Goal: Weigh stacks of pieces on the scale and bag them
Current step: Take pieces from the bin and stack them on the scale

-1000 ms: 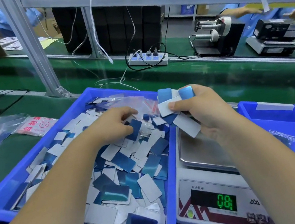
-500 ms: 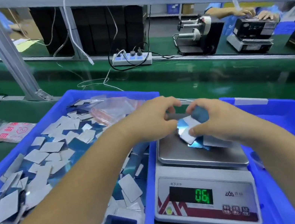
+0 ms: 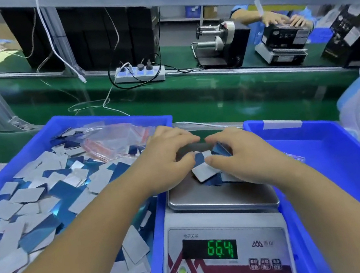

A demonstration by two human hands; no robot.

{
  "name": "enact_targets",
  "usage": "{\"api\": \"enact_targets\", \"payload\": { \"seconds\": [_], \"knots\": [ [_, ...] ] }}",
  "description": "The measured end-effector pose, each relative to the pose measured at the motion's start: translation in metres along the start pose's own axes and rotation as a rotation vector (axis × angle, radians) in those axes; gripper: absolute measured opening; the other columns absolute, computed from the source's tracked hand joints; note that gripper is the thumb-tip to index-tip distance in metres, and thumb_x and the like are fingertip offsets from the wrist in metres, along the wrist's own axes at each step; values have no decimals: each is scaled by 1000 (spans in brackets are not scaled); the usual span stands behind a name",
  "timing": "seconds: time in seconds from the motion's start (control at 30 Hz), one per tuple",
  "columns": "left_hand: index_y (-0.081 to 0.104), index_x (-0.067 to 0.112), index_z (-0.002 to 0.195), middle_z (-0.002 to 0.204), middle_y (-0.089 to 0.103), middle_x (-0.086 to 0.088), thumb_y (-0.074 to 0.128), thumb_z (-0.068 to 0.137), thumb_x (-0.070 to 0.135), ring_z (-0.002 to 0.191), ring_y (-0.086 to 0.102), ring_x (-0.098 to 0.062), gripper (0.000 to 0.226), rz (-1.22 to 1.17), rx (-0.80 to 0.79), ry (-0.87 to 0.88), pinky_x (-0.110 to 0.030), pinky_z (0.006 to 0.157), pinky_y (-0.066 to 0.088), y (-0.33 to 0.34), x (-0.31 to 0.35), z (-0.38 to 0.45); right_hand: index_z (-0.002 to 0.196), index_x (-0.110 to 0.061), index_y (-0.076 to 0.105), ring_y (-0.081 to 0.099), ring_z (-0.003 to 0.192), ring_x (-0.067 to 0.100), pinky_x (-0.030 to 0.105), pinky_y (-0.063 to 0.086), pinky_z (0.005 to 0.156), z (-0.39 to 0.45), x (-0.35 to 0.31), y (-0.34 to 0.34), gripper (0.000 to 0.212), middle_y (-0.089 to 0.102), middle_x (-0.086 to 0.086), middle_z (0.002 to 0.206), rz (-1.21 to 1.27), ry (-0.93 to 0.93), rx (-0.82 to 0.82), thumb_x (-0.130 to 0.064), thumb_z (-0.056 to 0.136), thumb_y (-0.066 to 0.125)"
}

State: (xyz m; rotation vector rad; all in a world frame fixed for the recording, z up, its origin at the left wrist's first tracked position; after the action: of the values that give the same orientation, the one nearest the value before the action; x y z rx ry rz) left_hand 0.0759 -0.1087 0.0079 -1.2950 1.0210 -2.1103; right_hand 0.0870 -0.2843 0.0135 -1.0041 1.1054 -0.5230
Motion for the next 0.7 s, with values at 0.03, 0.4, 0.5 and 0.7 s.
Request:
{"api": "enact_targets", "payload": {
  "seconds": [0.03, 0.4, 0.5, 0.7],
  "knots": [
    [65, 24, 129, 119, 60, 14, 52, 89, 27, 118, 38, -13, 41, -10, 31, -3, -26, 101, 28, -1, -2, 0, 114, -31, 64, 51, 92, 6, 19, 37, 73, -1, 3, -2, 34, 59, -10, 103, 12, 25, 10, -49, 86, 59],
    [69, 31, 97, 89, 62, 16, 58, 94, 11, 88, 48, -1, 23, -123, 210, -123, -3, 78, 33, -13, -21, -3, 79, -29, 68, 54, 70, -10, 4, 36, 50, -6, 23, -25, 12, 63, -28, 70, 82, 222, 184, -28, 87, 59],
    [70, 27, 93, 81, 61, 9, 57, 93, 8, 72, 50, 3, 22, -158, 232, -151, -5, 68, 36, -15, -21, -4, 79, -32, 68, 53, 63, -11, 11, 36, 50, -7, 15, -31, 11, 61, -30, 68, 78, 187, 133, -32, 88, 60],
    [71, 23, 91, 58, 45, 11, 54, 93, 8, 54, 43, -3, 23, -196, 236, -187, -9, 56, 36, -14, -23, -3, 79, -35, 68, 50, 59, -7, 20, 37, 54, -13, 7, -47, 9, 58, -28, 65, 13, 117, 96, -41, 86, 65]
  ]
}}
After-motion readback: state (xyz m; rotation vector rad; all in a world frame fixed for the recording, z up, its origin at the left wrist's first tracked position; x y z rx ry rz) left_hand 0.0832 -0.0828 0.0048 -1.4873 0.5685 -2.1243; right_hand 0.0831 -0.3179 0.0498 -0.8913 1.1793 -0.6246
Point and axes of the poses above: each hand's wrist, its own z-axis towards the middle knuckle, its own y-axis out of the palm, x = y × z, the point moved 4 cm from there along z, towards the middle knuckle
